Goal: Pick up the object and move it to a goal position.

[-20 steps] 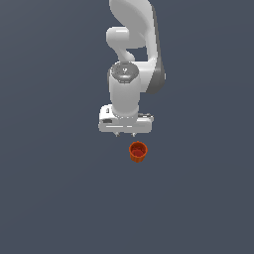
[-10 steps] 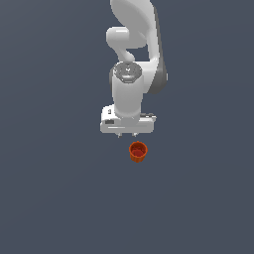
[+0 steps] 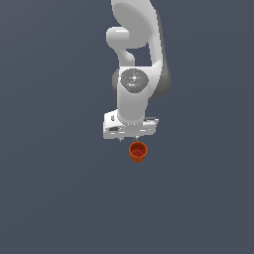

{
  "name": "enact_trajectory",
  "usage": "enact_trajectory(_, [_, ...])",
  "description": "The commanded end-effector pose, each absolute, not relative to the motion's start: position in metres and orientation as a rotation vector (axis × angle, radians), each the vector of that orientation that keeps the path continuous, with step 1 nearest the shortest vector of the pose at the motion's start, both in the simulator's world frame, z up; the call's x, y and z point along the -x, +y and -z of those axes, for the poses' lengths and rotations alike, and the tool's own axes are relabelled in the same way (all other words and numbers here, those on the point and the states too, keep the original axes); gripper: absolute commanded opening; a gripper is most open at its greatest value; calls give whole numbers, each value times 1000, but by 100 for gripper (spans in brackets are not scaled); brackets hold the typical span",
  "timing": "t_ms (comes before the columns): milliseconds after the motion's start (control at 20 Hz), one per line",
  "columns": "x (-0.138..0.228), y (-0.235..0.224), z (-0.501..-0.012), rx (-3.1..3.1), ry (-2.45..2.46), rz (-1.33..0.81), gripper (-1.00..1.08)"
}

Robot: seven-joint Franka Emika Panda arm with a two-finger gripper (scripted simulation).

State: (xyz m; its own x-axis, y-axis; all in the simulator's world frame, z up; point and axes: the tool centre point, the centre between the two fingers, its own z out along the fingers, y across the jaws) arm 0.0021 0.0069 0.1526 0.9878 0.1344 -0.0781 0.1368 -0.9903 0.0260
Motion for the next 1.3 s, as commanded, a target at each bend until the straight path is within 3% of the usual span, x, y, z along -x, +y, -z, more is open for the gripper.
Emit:
enact_trajectory(0, [-7,10,-149,-3084,290,153,28])
enact_trajectory(1250, [-52,40,-101,-2642,1254,693,28])
